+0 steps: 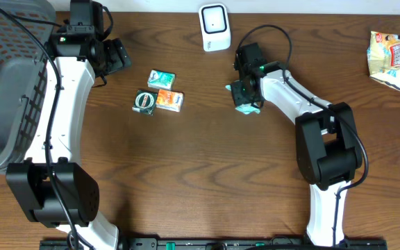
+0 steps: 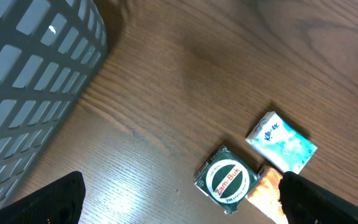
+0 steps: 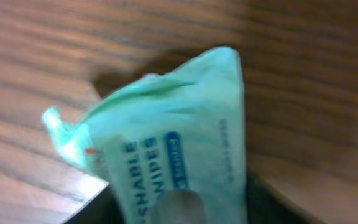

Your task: Scan the item barcode

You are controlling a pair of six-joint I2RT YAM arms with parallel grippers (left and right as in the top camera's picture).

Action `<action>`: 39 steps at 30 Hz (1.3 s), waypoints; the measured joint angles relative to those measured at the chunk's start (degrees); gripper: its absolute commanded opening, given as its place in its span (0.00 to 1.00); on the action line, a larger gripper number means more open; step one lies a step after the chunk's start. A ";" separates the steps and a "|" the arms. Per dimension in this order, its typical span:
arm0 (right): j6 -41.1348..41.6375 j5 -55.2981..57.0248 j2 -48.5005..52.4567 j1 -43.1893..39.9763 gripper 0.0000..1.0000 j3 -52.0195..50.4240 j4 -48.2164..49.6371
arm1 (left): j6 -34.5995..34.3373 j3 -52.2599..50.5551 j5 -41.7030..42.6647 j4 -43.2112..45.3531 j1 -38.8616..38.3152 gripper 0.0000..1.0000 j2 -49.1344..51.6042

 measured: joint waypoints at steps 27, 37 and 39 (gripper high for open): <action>1.81 6.14 1.27 1.75 0.27 5.40 58.29 | 0.02 0.00 0.00 0.00 0.00 0.98 0.00; 5.46 6.21 13.29 2.91 0.31 9.09 69.99 | 0.00 0.00 0.00 0.00 0.00 0.98 0.00; 5.64 6.21 15.69 3.02 0.30 12.76 65.16 | 0.02 0.00 0.00 0.00 0.00 0.98 0.00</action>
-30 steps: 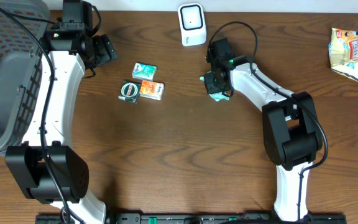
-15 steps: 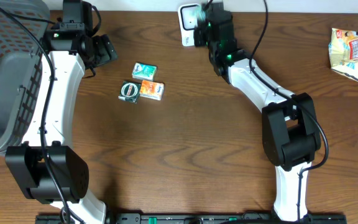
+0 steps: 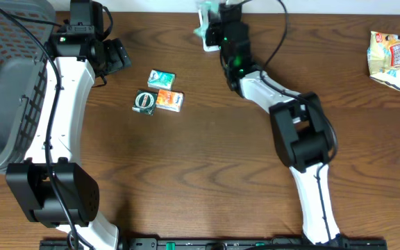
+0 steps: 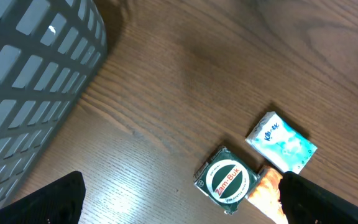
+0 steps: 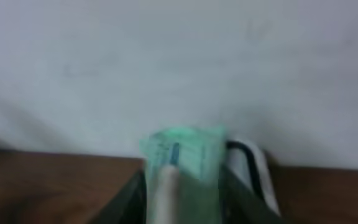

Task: Scan the item barcode
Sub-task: 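Raise the green wipes packet to the scanner window with the right gripper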

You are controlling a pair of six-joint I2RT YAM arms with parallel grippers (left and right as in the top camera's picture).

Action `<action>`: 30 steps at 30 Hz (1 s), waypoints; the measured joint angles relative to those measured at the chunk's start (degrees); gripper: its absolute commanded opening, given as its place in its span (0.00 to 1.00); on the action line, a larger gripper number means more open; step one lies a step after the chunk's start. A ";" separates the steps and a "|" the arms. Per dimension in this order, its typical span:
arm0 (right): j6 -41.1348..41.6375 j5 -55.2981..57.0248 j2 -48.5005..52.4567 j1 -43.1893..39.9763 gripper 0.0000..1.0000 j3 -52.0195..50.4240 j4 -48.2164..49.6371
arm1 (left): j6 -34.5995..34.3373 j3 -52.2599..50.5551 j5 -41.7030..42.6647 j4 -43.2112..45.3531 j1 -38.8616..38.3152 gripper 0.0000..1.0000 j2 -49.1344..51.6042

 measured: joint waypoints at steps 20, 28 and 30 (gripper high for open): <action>-4.20 0.83 2.05 1.09 0.43 15.74 -34.64 | 0.00 0.00 -0.02 -0.02 0.00 0.98 0.00; -14.10 -1.62 -5.27 3.76 0.57 15.96 -54.03 | 0.00 0.00 0.00 0.00 0.00 0.98 0.00; -17.62 -3.54 -5.66 3.93 0.57 16.13 -56.87 | -0.02 0.00 -0.02 0.00 0.00 0.98 0.00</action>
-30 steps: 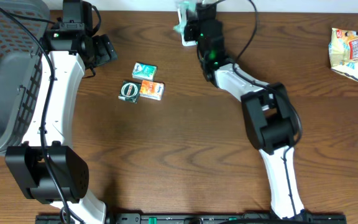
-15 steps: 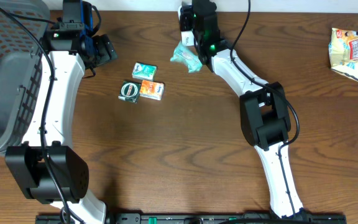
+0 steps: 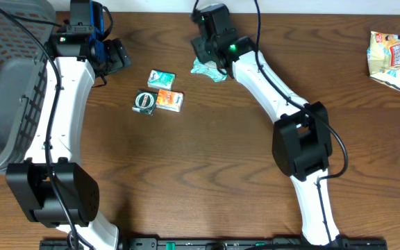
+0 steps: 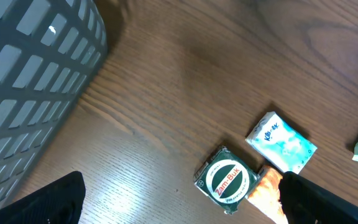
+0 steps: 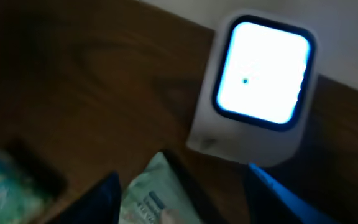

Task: Scan the item barcode
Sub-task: 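Raise the green wipes packet to the scanner window with the right gripper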

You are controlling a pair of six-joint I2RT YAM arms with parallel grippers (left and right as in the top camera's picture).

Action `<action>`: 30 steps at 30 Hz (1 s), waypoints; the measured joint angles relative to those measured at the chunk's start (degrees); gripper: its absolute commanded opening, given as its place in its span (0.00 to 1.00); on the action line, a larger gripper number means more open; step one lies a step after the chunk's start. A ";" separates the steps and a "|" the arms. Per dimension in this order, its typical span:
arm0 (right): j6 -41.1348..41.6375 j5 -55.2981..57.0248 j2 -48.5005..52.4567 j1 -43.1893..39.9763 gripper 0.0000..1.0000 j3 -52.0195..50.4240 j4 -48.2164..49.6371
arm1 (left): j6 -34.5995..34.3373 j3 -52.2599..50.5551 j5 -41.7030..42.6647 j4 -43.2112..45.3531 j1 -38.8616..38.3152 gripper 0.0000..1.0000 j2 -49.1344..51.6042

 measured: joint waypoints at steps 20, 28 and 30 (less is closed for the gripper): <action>-7.50 -14.80 7.23 -6.47 0.44 -0.07 -6.95 | 0.00 0.00 0.02 0.00 0.00 0.98 0.00; -7.02 -16.44 7.23 -6.45 0.02 -0.07 -7.52 | 0.02 0.00 0.00 0.00 0.00 0.98 0.00; -6.54 -16.48 7.17 -6.23 0.01 -0.07 -7.41 | 0.00 0.00 0.02 0.00 0.00 0.98 0.00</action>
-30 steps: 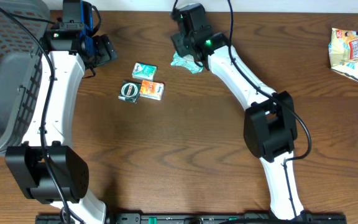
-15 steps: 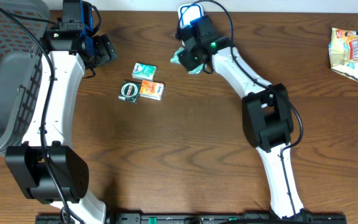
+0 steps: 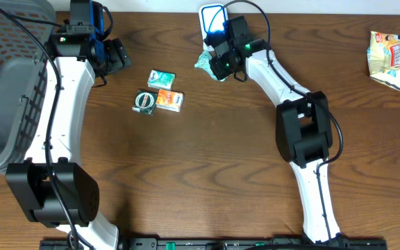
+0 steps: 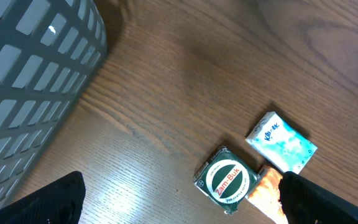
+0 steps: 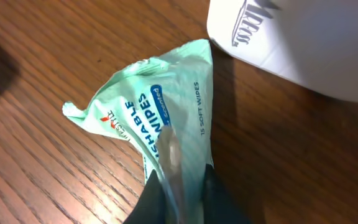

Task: Scan the item barcode
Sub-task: 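Raise the green wipes packet to the scanner window with the right gripper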

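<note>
My right gripper (image 5: 182, 196) is shut on a crumpled green pack of flushable wipes (image 5: 160, 118). The pack hangs low over the wood, right beside the base of the white barcode scanner (image 5: 303, 43). In the overhead view the wipes pack (image 3: 205, 62) sits just below and left of the scanner (image 3: 212, 17), with the right gripper (image 3: 221, 66) on it. My left gripper (image 4: 179, 205) stands open above the table at the far left (image 3: 114, 55), with nothing between its fingers.
A Zam-Buk tin (image 4: 227, 179), a blue tissue pack (image 4: 281, 143) and an orange packet (image 4: 267, 190) lie together left of centre. A grey mesh basket (image 3: 5, 83) fills the left edge. A snack bag (image 3: 387, 59) lies at the far right.
My right gripper, still holding the wipes, has shifted right and down. The scanner's lit window faced the wrist camera then; now its base is close at the upper right. The left arm is unmoved.
The right gripper first held the wipes pack low, on the table below and right of the scanner. Then the pack was up at the scanner by the table's far edge. Then it was left of the scanner, facing the lit window, and now it hangs beside the base.
</note>
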You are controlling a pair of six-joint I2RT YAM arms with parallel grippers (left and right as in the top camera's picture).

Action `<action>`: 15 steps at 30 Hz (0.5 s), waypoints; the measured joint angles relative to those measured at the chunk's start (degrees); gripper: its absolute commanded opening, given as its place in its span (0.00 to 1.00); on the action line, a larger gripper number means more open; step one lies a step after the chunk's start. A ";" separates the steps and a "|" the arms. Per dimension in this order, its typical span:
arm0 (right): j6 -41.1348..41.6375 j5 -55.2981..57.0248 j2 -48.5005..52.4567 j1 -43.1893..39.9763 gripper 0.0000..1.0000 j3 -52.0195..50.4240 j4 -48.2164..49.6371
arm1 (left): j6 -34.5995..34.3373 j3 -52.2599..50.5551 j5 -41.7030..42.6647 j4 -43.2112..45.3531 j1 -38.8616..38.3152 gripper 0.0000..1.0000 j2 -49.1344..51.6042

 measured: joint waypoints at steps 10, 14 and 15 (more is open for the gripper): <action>3.82 8.61 -6.88 2.49 0.01 -0.15 9.16 | 0.02 0.00 0.00 0.00 0.00 0.98 0.00; 5.09 15.65 -11.82 2.54 0.01 -0.02 17.92 | 0.00 0.00 0.00 0.00 0.00 0.98 0.00; 5.29 17.27 -12.50 2.51 0.01 0.17 20.13 | 0.00 0.00 -0.02 0.00 0.00 0.98 0.00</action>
